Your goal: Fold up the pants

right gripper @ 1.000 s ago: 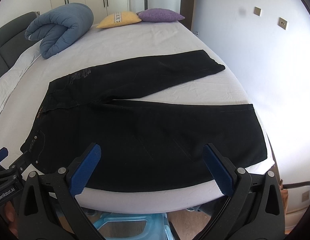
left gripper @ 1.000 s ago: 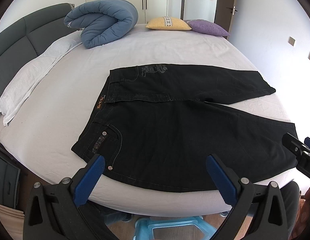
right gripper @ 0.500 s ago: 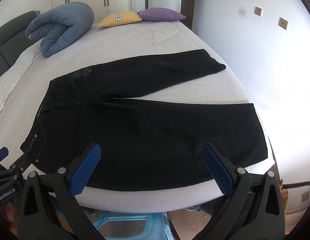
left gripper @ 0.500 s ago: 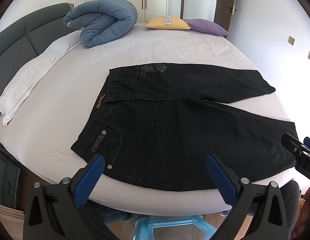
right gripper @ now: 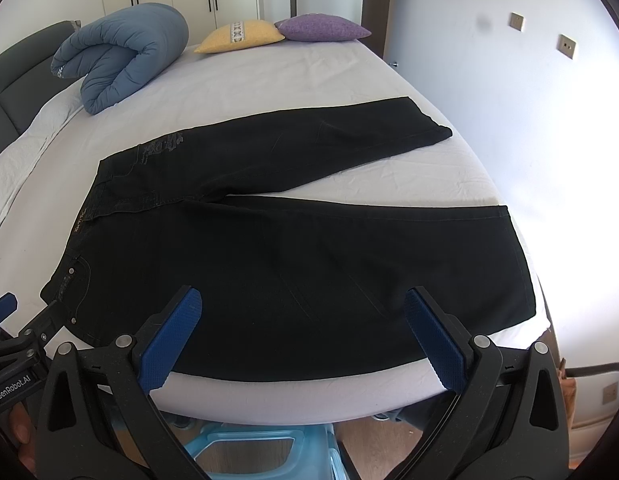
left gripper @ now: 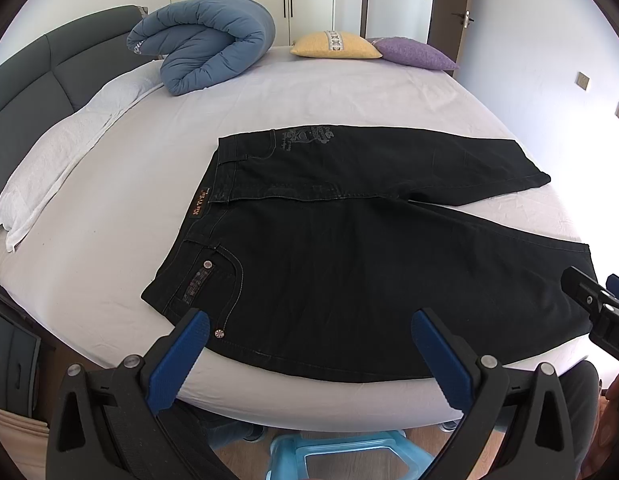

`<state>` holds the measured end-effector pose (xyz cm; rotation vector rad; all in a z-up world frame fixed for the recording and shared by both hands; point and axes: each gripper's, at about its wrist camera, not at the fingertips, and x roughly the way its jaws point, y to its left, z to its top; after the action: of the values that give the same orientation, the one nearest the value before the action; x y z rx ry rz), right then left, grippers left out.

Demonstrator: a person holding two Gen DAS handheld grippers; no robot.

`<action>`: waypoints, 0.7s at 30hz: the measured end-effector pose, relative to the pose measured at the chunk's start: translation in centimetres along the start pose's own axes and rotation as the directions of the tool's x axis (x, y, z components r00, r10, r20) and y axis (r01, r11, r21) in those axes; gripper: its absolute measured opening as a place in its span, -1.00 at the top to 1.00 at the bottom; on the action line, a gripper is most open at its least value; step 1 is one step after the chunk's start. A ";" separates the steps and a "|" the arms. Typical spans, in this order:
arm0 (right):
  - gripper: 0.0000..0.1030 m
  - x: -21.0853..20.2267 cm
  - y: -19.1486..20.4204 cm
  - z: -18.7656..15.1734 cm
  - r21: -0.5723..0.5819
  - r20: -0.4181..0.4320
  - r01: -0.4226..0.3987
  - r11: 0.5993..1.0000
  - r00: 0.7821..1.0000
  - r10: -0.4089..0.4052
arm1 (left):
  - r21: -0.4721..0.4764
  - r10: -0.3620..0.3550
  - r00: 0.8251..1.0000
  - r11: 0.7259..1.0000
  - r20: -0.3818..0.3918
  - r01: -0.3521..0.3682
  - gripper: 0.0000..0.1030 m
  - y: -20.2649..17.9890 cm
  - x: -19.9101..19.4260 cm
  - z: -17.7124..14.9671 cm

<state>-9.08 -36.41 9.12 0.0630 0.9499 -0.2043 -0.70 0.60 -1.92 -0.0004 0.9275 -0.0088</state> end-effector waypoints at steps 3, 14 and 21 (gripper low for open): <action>-1.00 0.0 0.0 0.0 0.001 -0.003 0.000 1.000 1.000 0.000 | 0.000 0.001 1.000 1.000 -0.001 -0.001 -1.00 0.0 0.0 0.1; -1.00 0.3 0.2 0.2 -0.009 -0.010 -0.002 1.000 1.000 0.002 | 0.000 0.001 1.000 1.000 -0.002 -0.001 -1.00 -0.1 0.0 0.1; -1.00 0.6 0.3 0.5 -0.017 -0.018 -0.004 1.000 1.000 0.003 | 0.001 -0.004 1.000 1.000 -0.008 0.004 -1.00 0.0 0.1 0.1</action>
<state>-8.32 -36.25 8.93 0.0508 0.9696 -0.1927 -0.52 0.58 -1.94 -0.0015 0.9352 -0.0131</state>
